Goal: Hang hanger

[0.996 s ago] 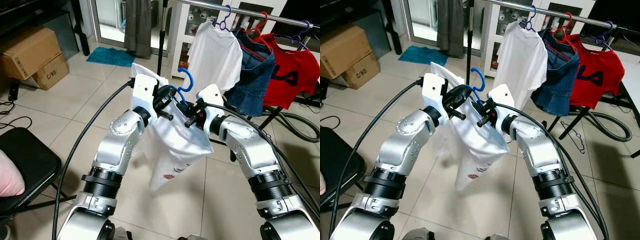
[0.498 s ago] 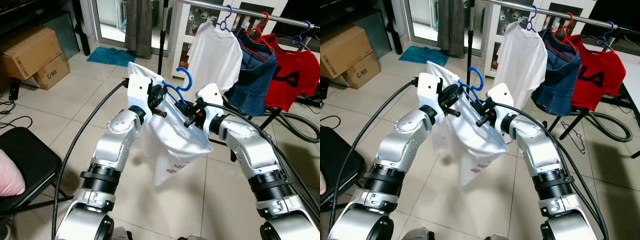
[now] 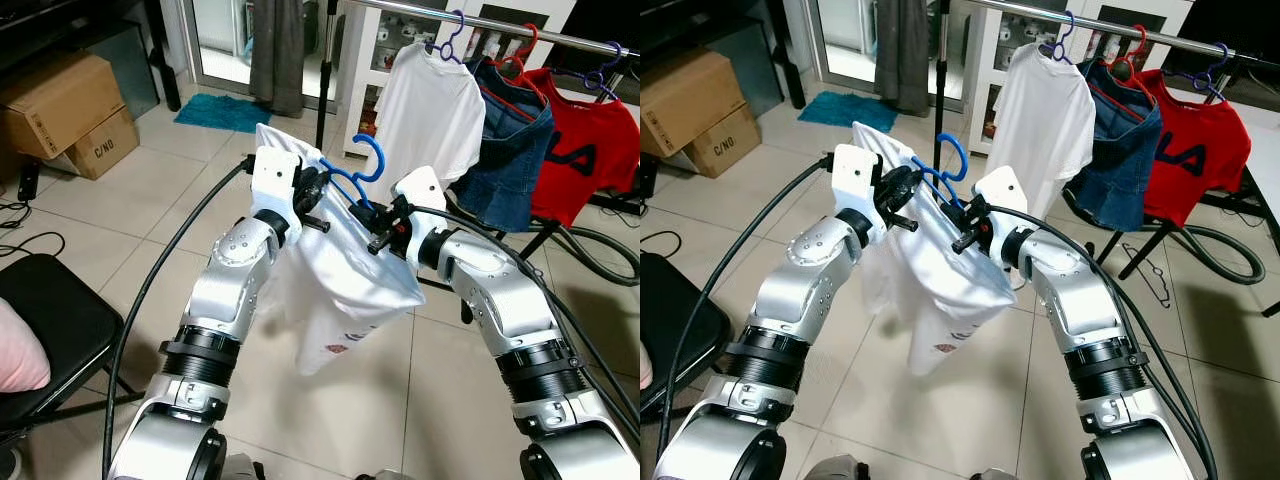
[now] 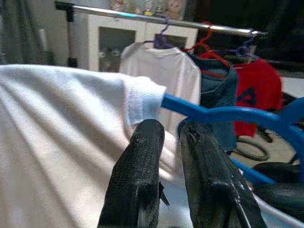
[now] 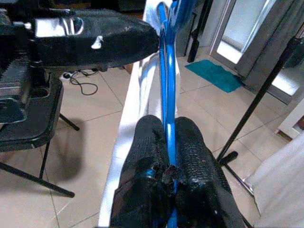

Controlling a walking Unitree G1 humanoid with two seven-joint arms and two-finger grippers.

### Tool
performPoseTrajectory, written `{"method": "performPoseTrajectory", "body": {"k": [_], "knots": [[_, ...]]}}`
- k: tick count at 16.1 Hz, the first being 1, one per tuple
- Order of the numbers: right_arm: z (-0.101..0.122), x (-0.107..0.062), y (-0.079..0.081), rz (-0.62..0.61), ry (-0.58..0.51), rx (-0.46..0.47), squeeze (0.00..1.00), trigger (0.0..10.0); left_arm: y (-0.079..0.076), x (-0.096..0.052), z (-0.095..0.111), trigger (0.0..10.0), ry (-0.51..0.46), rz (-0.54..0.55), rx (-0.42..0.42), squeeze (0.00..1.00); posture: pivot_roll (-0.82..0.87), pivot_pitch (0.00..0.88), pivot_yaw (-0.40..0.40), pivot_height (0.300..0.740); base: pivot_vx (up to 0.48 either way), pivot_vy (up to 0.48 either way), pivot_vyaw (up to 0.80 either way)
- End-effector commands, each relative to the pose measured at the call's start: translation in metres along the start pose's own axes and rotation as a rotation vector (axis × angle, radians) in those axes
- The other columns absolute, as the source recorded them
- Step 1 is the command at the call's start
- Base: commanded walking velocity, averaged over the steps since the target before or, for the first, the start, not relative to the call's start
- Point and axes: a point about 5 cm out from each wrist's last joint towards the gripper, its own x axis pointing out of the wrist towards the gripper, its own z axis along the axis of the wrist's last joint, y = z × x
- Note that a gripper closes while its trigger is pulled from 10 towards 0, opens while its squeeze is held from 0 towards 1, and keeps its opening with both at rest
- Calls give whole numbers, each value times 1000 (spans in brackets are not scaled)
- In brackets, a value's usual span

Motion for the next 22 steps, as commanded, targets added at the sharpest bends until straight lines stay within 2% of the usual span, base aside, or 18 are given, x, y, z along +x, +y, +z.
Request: {"method": "performPoseTrajectory", "body": {"k": [1,3,5,7,8,9,10,12,15,16,17,18,20,22], "knots": [[10,-4,-7,-15,-41,-4,0,0,-3,-1,6,10000,-29,-17,-8,1000,-30,0,-80,740,0,0,0],[10,-4,-7,-14,-42,-3,0,0,-2,-1,6,10000,-38,-5,-9,1000,-31,0,-79,740,0,0,0],[10,-4,-6,-11,-41,-2,0,0,-2,-3,9,10000,-64,0,59,1000,-30,0,-80,740,0,0,0],[10,-4,-6,-10,-41,-3,0,0,-7,-5,6,10000,-49,-24,104,1000,-30,0,-79,740,0,0,0],[10,-4,-6,-10,-41,-3,0,0,-7,-5,6,10000,-49,-21,104,788,-30,0,-79,740,0,0,0],[10,-4,-5,-9,-41,-3,0,0,-7,-6,5,10000,-52,-12,98,71,-30,0,-79,740,0,0,0],[9,-4,-5,-8,-41,-4,0,0,-7,-7,4,10000,-53,-3,84,0,-30,0,-79,740,0,0,0],[9,-4,-5,-4,-42,-4,0,0,-1,-7,0,10000,-44,34,59,0,-30,0,-80,740,0,0,0],[10,-4,-4,0,-43,-7,0,0,4,-2,2,10000,-41,21,36,0,-30,0,-81,740,0,0,0],[9,-4,-4,0,-43,-7,0,0,5,-1,3,7451,-42,16,33,0,-30,0,-81,740,0,0,0],[9,-4,-4,0,-43,-7,0,0,5,0,4,7451,-42,15,32,0,-30,0,-81,740,0,0,0],[9,-4,-4,-1,-43,-6,0,0,4,0,4,3804,-42,-1,32,0,-32,0,-76,740,0,0,0],[9,-4,-4,-3,-43,-5,0,0,-1,1,4,3804,-42,-54,28,0,-32,0,-76,740,0,0,0],[10,-4,-4,-1,-45,-5,0,0,-4,2,3,3333,-36,-78,22,0,-33,0,-75,740,0,0,0]]}}
